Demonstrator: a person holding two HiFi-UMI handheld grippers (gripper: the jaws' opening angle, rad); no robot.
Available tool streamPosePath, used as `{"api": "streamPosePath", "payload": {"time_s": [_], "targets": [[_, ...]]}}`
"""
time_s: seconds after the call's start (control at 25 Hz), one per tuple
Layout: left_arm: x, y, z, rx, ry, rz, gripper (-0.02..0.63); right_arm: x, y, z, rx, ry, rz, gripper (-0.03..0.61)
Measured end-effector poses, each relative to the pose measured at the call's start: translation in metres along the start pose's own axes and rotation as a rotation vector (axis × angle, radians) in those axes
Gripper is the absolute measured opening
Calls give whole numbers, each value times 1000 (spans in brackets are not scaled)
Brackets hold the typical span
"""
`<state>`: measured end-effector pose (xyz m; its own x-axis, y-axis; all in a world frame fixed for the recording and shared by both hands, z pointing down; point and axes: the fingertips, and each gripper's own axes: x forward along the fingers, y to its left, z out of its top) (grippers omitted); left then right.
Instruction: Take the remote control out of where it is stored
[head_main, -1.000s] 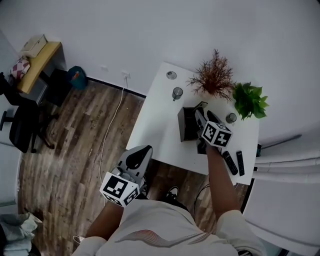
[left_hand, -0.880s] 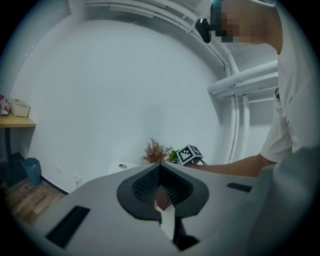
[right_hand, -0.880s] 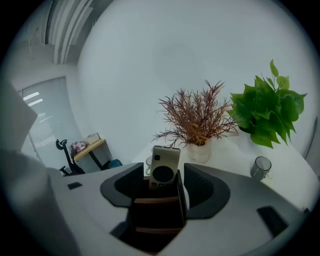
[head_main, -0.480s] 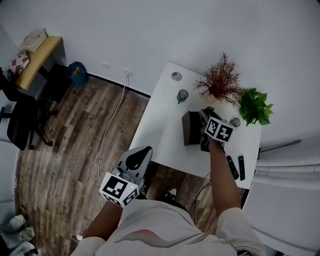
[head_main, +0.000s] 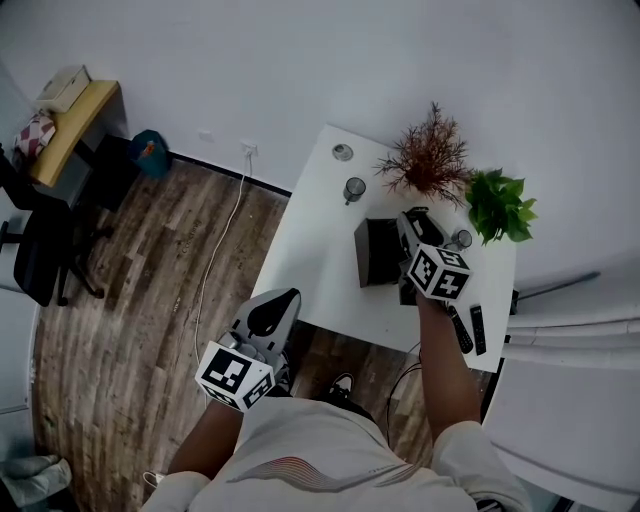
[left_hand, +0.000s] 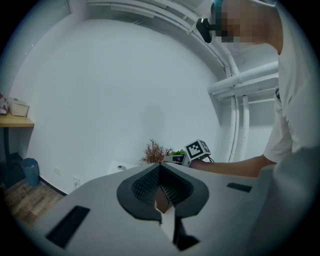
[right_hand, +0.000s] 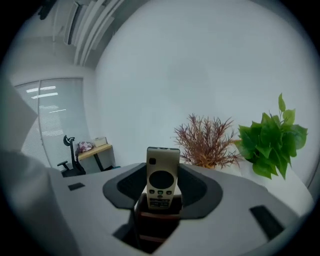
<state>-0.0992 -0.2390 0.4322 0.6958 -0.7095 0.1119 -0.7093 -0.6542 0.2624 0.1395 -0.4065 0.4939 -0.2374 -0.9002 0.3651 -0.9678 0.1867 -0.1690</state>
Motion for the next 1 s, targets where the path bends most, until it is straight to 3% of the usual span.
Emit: {"api": "streamPosePath", "payload": {"time_s": [0.24,0.4,0.52,0.64,0.76,1.0], "targets": [[2,-22,2,13,-12,-14,8,-65,7,49,-174,-159,62,198],[6,-43,-4,12,-8,-44,8,-112,-3,52,-332,-133,41,198],[9,-59,-6,16,-10,-66,8,-133,-16,36,-405,-10,38,198],[15,-76,-9,17,-10,-89,8,-148,-34,-3,-456,198,46,198],[18,-89,-12,20,-8,-109,8,-158,-52,-48,-457,392,54,198],[18,-103,-15,25,-2,-113,8,-172,-76,-114,-466,664,59,196]]}}
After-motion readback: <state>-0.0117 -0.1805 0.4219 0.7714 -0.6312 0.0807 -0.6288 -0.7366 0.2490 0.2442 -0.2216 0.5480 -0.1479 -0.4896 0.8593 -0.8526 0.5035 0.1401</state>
